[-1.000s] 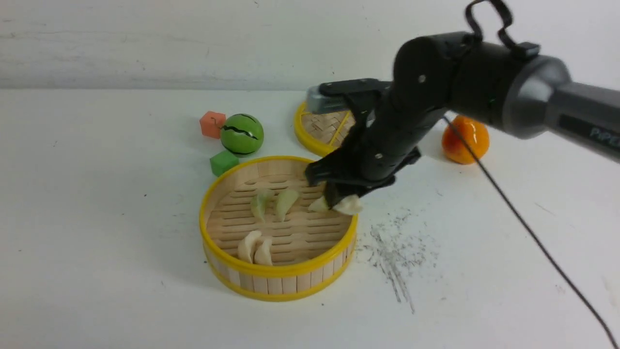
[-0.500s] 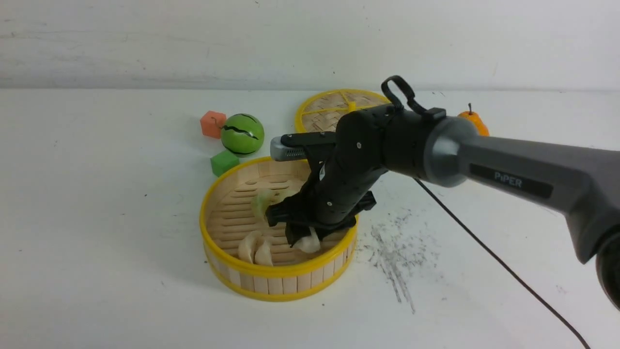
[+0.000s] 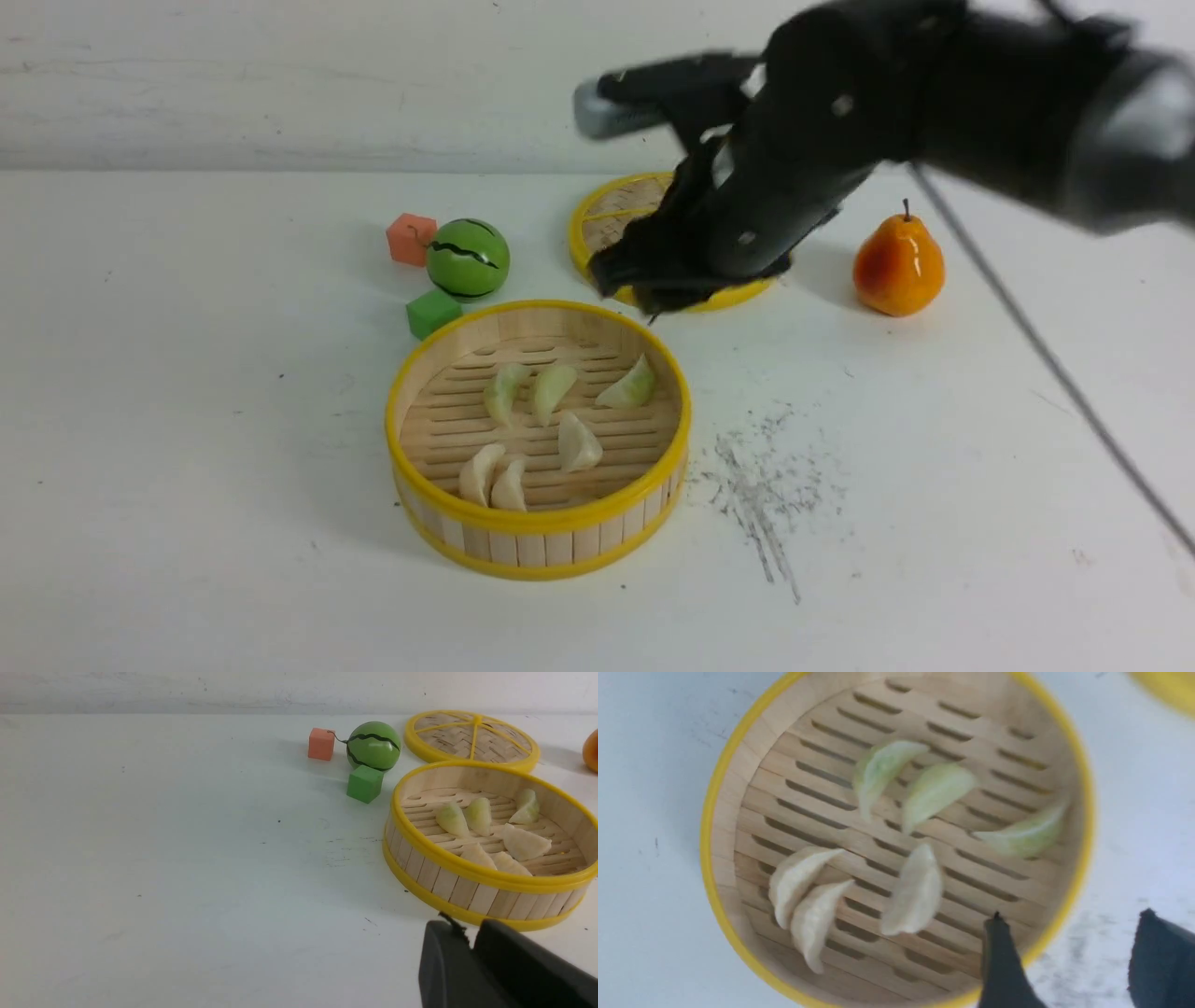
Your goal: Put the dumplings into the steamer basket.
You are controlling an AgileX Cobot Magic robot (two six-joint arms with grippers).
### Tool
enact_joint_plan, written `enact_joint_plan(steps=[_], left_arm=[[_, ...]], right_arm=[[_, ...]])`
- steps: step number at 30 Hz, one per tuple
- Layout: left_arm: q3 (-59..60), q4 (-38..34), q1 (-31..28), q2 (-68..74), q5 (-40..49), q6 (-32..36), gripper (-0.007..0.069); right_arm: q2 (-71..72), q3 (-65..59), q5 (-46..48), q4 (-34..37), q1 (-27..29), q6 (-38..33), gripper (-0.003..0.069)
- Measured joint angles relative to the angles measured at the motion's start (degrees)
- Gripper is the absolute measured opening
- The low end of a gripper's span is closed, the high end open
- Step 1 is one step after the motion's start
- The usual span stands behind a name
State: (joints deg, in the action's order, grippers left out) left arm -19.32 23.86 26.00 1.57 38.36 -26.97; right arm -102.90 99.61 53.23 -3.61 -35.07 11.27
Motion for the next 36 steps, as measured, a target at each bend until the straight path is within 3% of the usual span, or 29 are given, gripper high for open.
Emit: enact_joint_plan(steps=[1, 3, 6, 8, 10, 15, 16, 17, 20, 30, 36], left_arm=[[0.00, 0.00, 0.00, 0.00, -0.06, 0.00, 0.0088], [0.00, 0.00, 0.00, 0.00, -0.05, 0.00, 0.0090], [0.00, 0.00, 0.00, 0.00, -0.05, 0.00, 0.0091], [0.00, 0.00, 0.00, 0.00, -0.05, 0.00, 0.0091], [0.00, 0.00, 0.00, 0.00, -0.05, 0.00, 0.0092], [0.00, 0.00, 0.00, 0.00, 0.00, 0.00, 0.0099], [0.00, 0.00, 0.00, 0.00, 0.00, 0.00, 0.0099], [0.00, 0.00, 0.00, 0.00, 0.00, 0.00, 0.0101], [0.00, 0.00, 0.00, 0.00, 0.00, 0.00, 0.0101], [0.00, 0.00, 0.00, 0.00, 0.00, 0.00, 0.0109], [0.00, 0.00, 0.00, 0.00, 0.00, 0.00, 0.0112]], right_arm=[[5.53, -0.39, 2.52, -3.21, 0.00, -0.30, 0.0216], [13.21, -2.84, 4.43, -6.46, 0.00, -0.65, 0.0108], [23.82, -9.97, 3.97, -8.37, 0.00, -0.64, 0.0005], [31.25, -17.42, 1.15, -8.78, 0.00, 0.22, -0.0018], [37.02, -24.50, -2.69, -8.83, 0.00, 1.64, -0.0020], [59.36, -58.43, -30.30, -9.90, 0.00, 5.21, -0.0020], [60.06, -58.43, -31.55, -10.11, 0.00, 5.21, -0.0020], [63.97, -65.78, -39.93, -11.06, 0.00, 5.45, -0.0019], [72.89, -78.19, -52.12, -13.04, 0.00, 5.57, -0.0011], [90.07, -94.38, -60.41, -13.63, 0.00, 10.25, -0.0006], [94.63, -96.87, -54.23, -13.80, 0.00, 9.36, -0.0005]])
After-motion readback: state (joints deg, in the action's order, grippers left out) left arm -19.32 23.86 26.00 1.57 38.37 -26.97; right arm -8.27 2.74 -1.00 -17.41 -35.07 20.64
